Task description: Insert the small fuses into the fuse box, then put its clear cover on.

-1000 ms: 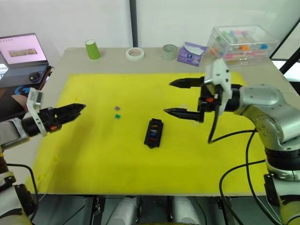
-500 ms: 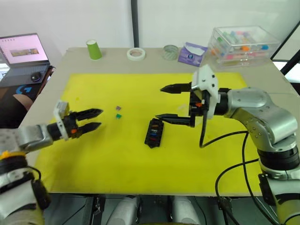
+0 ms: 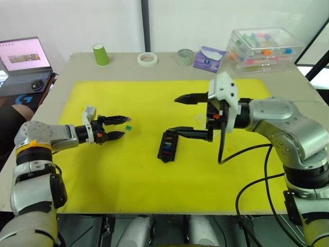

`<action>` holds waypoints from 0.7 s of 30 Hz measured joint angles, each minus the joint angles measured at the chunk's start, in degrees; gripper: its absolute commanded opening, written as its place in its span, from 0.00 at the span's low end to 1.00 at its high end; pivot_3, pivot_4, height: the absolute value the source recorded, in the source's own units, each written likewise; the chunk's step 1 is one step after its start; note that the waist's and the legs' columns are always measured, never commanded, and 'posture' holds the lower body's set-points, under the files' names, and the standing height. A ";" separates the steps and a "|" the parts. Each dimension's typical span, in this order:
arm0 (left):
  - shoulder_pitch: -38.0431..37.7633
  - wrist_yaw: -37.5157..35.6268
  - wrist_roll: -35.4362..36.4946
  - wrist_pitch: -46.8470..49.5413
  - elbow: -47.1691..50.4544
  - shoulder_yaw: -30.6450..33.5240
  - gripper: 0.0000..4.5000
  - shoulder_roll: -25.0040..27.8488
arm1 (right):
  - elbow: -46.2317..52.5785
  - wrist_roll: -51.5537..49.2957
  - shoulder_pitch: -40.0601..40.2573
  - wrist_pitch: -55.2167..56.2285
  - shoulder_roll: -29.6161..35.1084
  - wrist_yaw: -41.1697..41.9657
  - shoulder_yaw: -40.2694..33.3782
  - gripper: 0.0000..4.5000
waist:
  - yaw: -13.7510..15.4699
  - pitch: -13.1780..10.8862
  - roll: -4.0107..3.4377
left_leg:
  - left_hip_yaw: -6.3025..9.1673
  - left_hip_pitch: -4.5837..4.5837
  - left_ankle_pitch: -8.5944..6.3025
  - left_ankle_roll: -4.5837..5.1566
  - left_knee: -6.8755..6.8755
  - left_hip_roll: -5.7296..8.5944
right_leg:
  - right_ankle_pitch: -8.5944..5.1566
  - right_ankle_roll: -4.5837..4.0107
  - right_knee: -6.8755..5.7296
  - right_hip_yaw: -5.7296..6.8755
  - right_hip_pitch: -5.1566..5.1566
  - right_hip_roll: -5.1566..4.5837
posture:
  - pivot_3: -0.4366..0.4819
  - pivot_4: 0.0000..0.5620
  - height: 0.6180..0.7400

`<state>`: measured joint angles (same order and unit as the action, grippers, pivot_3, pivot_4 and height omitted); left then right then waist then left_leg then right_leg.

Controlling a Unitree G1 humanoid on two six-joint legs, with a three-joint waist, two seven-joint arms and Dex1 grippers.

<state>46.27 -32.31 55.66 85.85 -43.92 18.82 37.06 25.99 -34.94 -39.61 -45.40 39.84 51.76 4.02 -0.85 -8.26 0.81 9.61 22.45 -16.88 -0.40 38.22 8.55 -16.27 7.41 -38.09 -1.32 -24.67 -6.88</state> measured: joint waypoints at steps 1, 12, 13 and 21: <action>0.36 -1.29 -0.95 -0.31 -0.52 -0.37 1.00 0.03 | 0.17 -0.12 0.04 -0.23 0.05 -0.21 -0.02 0.99 | 0.03 0.00 0.00 | 0.00 0.00 0.00 0.00 0.00 0.00 | 0.00 0.00 0.00 0.00 0.00 0.00 | 0.48 0.27 1.00; 4.07 -10.69 -9.68 -6.17 -6.87 -2.36 1.00 -0.44 | 1.06 -0.34 0.09 -1.19 0.70 -0.44 -0.02 0.99 | 0.03 0.00 0.00 | 0.00 0.00 0.00 0.00 0.01 0.00 | 0.00 0.00 -0.01 0.01 0.00 0.00 | 0.48 0.27 1.00; 4.25 -11.44 -10.45 -6.37 -7.10 -2.48 1.00 -0.62 | 1.06 -0.35 0.08 -1.30 0.73 -0.36 -0.02 0.99 | 0.05 0.00 0.00 | 0.00 0.00 0.00 0.00 0.01 0.00 | 0.00 0.00 -0.01 0.01 0.00 0.00 | 0.48 0.27 1.00; 7.04 -16.22 -15.73 -7.41 -9.28 -5.12 1.00 -1.45 | 1.01 -0.54 -0.09 -1.84 0.64 -0.19 0.00 0.99 | 0.28 0.00 0.00 | 0.02 0.00 0.00 0.00 0.03 0.05 | 0.00 0.00 -0.02 0.04 0.03 0.01 | 0.48 0.27 1.00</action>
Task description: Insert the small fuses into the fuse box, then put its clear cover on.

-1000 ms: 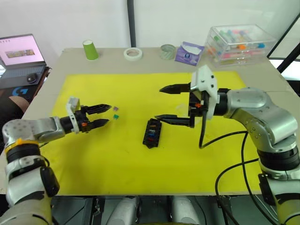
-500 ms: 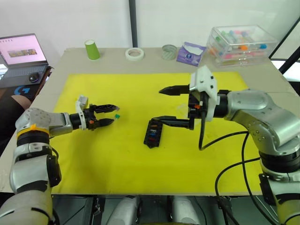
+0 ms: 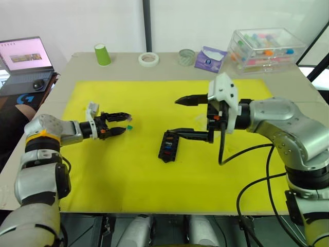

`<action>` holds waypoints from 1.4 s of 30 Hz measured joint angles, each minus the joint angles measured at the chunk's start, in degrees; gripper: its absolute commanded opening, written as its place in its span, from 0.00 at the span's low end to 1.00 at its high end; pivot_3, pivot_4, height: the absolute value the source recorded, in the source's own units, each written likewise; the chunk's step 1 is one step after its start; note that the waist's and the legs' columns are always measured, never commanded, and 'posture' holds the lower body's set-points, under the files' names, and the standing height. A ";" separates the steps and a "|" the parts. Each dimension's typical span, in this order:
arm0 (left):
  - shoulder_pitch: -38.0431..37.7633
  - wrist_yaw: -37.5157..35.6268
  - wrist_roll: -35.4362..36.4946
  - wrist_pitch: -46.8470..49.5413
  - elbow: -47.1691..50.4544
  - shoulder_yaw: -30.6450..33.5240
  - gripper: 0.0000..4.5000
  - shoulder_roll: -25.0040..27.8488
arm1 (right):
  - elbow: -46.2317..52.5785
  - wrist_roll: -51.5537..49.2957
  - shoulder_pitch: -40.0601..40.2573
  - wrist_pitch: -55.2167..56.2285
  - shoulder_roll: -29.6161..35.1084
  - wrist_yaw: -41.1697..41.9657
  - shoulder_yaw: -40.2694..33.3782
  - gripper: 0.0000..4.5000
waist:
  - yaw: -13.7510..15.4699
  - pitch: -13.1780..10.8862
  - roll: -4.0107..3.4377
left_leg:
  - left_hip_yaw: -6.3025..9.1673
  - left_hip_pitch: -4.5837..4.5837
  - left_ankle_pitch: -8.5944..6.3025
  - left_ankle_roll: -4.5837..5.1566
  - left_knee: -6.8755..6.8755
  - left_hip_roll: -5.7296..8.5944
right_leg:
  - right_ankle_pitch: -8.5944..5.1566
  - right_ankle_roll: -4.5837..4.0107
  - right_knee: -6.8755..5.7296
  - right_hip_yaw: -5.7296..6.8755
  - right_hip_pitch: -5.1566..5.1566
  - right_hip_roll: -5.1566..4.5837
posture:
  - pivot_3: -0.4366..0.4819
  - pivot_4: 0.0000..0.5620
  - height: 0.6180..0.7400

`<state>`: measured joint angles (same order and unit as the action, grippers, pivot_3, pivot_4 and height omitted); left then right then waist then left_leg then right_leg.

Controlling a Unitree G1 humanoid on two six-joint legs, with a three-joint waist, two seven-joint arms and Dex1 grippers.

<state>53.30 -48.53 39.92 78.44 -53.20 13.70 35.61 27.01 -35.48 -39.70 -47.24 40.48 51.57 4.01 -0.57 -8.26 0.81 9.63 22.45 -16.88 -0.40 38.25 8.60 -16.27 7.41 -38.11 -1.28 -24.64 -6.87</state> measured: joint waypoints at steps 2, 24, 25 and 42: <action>0.82 -1.21 -1.31 -0.51 -0.96 -0.65 1.00 -0.25 | 0.00 -0.28 -0.03 -0.10 -0.05 -0.03 0.00 0.99 | 0.04 0.00 0.00 | 0.01 0.00 0.00 0.00 0.00 0.00 | 0.00 0.00 0.00 0.00 0.00 0.00 | 0.48 0.27 1.00; 3.33 -7.90 -9.90 -5.27 -5.29 -2.76 0.65 -1.99 | -0.01 -0.81 -0.05 -0.39 -0.14 -0.30 0.09 1.00 | 0.09 0.00 0.00 | 0.02 0.00 0.00 0.00 0.01 0.02 | 0.00 0.00 -0.01 0.02 0.01 0.00 | 0.48 0.27 1.00; 3.32 -7.90 -10.28 -5.33 -5.35 -2.80 0.58 -2.02 | -0.01 -0.81 -0.05 -0.39 -0.14 -0.25 0.12 1.00 | 0.07 0.00 0.00 | 0.02 0.00 0.00 0.00 0.01 0.02 | 0.00 0.00 -0.01 0.02 0.01 0.00 | 0.48 0.27 1.00; 1.75 -10.01 -12.17 -4.29 -3.30 -3.84 0.21 -1.85 | 0.99 -0.87 0.07 -0.39 -0.14 -0.08 0.25 1.00 | -0.29 0.00 0.00 | 0.01 0.02 0.00 0.00 -0.01 0.01 | 0.00 0.00 -0.01 0.02 -0.04 0.02 | 0.48 0.27 1.00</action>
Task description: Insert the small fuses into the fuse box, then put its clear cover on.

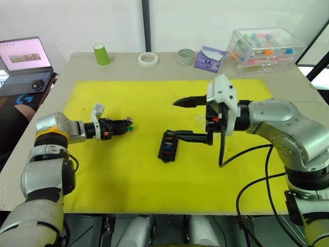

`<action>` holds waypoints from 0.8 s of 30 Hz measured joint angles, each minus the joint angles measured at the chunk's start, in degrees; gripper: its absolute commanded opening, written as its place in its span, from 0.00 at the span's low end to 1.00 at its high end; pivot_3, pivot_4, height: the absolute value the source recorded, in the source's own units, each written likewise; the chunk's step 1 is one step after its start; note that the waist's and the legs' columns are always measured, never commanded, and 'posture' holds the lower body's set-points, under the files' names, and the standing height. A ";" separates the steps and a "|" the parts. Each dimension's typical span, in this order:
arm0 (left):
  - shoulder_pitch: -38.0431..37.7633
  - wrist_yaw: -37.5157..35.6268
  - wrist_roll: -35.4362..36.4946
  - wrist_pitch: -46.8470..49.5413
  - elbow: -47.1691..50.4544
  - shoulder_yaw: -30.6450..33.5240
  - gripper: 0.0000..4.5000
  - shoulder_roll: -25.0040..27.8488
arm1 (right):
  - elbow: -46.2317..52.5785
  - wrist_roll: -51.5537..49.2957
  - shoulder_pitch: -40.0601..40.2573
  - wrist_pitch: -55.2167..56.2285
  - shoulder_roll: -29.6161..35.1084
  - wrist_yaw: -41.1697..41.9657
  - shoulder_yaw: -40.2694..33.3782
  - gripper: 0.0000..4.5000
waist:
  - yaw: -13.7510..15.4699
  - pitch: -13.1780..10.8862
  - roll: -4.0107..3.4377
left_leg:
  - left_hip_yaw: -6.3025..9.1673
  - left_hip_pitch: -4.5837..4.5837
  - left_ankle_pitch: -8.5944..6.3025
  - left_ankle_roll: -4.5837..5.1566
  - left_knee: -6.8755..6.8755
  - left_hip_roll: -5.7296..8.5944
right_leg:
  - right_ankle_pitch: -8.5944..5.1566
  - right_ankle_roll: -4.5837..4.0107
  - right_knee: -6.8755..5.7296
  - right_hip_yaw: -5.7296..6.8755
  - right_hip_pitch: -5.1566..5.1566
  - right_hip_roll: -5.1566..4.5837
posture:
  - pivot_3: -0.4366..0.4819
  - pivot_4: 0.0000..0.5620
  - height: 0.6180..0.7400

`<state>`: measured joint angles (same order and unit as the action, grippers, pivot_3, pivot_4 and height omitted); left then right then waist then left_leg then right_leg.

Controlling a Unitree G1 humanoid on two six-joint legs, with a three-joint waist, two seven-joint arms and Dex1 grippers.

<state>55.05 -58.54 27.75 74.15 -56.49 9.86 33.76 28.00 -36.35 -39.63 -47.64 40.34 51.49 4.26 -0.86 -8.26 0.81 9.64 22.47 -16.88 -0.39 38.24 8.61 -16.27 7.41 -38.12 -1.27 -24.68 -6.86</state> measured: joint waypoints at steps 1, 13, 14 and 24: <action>-0.18 0.06 -0.06 -0.13 0.00 0.00 0.13 -0.01 | 0.00 0.00 0.00 0.00 0.00 -0.09 0.00 1.00 | -0.04 0.00 0.00 | 0.00 0.00 0.00 0.00 0.00 -0.01 | 0.00 0.00 0.00 0.00 0.00 0.00 | 0.48 0.27 1.00; -0.70 -0.08 -0.88 0.25 1.74 -0.16 0.01 -0.43 | -0.11 0.03 -0.01 -0.20 -0.43 -0.48 0.14 1.00 | -0.14 0.00 0.00 | -0.01 0.00 0.00 0.00 -0.01 -0.02 | 0.00 0.00 -0.01 -0.01 -0.01 0.00 | 0.48 0.27 1.00; -0.97 -0.24 -0.87 0.50 2.45 -0.19 0.01 -0.42 | -0.11 0.04 -0.01 -0.20 -0.43 -0.48 0.17 1.00 | -0.15 0.00 0.00 | -0.01 0.00 0.00 0.00 -0.01 -0.02 | 0.00 0.00 -0.01 -0.01 -0.01 0.00 | 0.48 0.27 1.00; -13.16 -10.47 11.50 1.50 45.29 -1.90 0.01 5.85 | -2.38 -4.21 -0.31 -3.79 0.86 1.02 -1.41 1.00 | 0.15 -0.02 -0.01 | 0.00 0.09 0.00 0.00 -0.01 -0.07 | 0.00 0.00 0.13 -0.07 0.00 -0.05 | 0.48 0.27 1.00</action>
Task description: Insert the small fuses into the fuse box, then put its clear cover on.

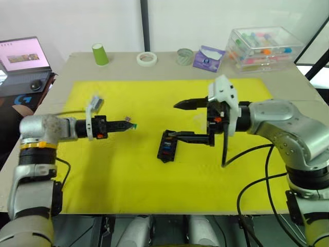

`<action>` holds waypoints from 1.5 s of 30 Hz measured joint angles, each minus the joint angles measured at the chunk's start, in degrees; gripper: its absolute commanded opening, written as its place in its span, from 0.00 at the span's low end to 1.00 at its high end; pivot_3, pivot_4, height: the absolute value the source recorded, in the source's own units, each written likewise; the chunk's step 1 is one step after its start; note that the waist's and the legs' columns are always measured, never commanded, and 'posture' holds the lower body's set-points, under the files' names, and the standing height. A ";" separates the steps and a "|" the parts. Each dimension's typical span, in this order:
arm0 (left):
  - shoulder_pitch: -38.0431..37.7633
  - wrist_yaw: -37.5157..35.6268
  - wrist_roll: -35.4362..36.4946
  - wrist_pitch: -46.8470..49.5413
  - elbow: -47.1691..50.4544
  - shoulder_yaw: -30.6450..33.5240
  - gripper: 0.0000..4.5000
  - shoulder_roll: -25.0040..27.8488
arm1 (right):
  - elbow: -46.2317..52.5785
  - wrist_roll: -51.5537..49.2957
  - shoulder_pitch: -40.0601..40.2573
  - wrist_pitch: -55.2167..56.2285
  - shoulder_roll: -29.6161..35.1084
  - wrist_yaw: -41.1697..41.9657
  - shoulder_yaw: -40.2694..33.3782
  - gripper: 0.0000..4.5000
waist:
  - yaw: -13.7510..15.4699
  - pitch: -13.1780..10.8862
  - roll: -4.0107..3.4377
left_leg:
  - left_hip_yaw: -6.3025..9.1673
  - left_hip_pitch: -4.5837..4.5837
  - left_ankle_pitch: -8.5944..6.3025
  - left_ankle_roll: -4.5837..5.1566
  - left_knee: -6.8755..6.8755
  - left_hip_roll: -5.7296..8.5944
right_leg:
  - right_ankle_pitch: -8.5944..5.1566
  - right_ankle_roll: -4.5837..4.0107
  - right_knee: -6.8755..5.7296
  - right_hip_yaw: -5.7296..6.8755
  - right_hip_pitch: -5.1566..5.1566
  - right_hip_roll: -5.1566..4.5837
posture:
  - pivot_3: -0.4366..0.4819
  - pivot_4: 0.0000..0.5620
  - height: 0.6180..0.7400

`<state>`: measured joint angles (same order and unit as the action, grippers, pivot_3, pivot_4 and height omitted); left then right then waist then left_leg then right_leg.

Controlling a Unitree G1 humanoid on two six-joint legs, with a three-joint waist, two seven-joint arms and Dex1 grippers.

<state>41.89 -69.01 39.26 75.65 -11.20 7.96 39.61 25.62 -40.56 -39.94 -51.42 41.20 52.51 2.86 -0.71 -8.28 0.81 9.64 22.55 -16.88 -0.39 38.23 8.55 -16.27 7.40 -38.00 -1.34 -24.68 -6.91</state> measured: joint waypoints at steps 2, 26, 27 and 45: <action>-1.34 0.40 2.01 -1.97 6.17 0.88 0.01 -0.44 | -0.40 -0.24 -0.27 -0.52 1.02 1.08 0.29 1.00 | 0.02 0.00 -0.01 | -0.01 0.00 0.00 0.00 0.00 0.00 | 0.00 0.00 0.04 0.00 0.02 -0.01 | 0.48 0.27 1.00; -7.20 -2.38 -10.64 -50.35 17.94 -11.84 0.00 -6.60 | -3.03 6.17 -2.90 -3.33 0.44 -1.40 7.78 0.37 | 0.00 -0.01 -0.01 | -0.04 -0.02 0.00 0.00 -0.04 -0.04 | 0.00 0.00 0.20 0.05 0.08 0.00 | 0.48 0.27 1.00; -6.98 -2.57 -10.95 -51.09 17.82 -12.07 0.00 -6.61 | -2.92 6.43 -2.98 -3.31 0.44 -1.51 7.87 0.37 | -0.01 -0.01 -0.01 | -0.04 -0.02 0.00 0.00 -0.03 -0.04 | 0.00 0.00 0.20 0.05 0.08 0.00 | 0.48 0.27 1.00; -6.29 -3.49 -13.81 -56.61 15.82 -14.06 0.00 -6.65 | -2.85 7.13 -4.44 -3.19 -0.06 -0.52 9.56 0.02 | -0.02 -0.01 -0.01 | -0.03 -0.02 0.00 0.00 -0.02 -0.04 | 0.00 0.00 0.20 0.07 0.09 0.00 | 0.48 0.27 1.00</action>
<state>35.60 -72.50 25.44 19.04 4.62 -6.10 32.96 22.77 -33.44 -44.38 -54.62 41.14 51.99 12.41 -0.73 -8.29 0.80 9.61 22.53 -16.88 -0.39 38.21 8.51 -16.27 7.41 -37.80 -1.27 -24.58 -6.91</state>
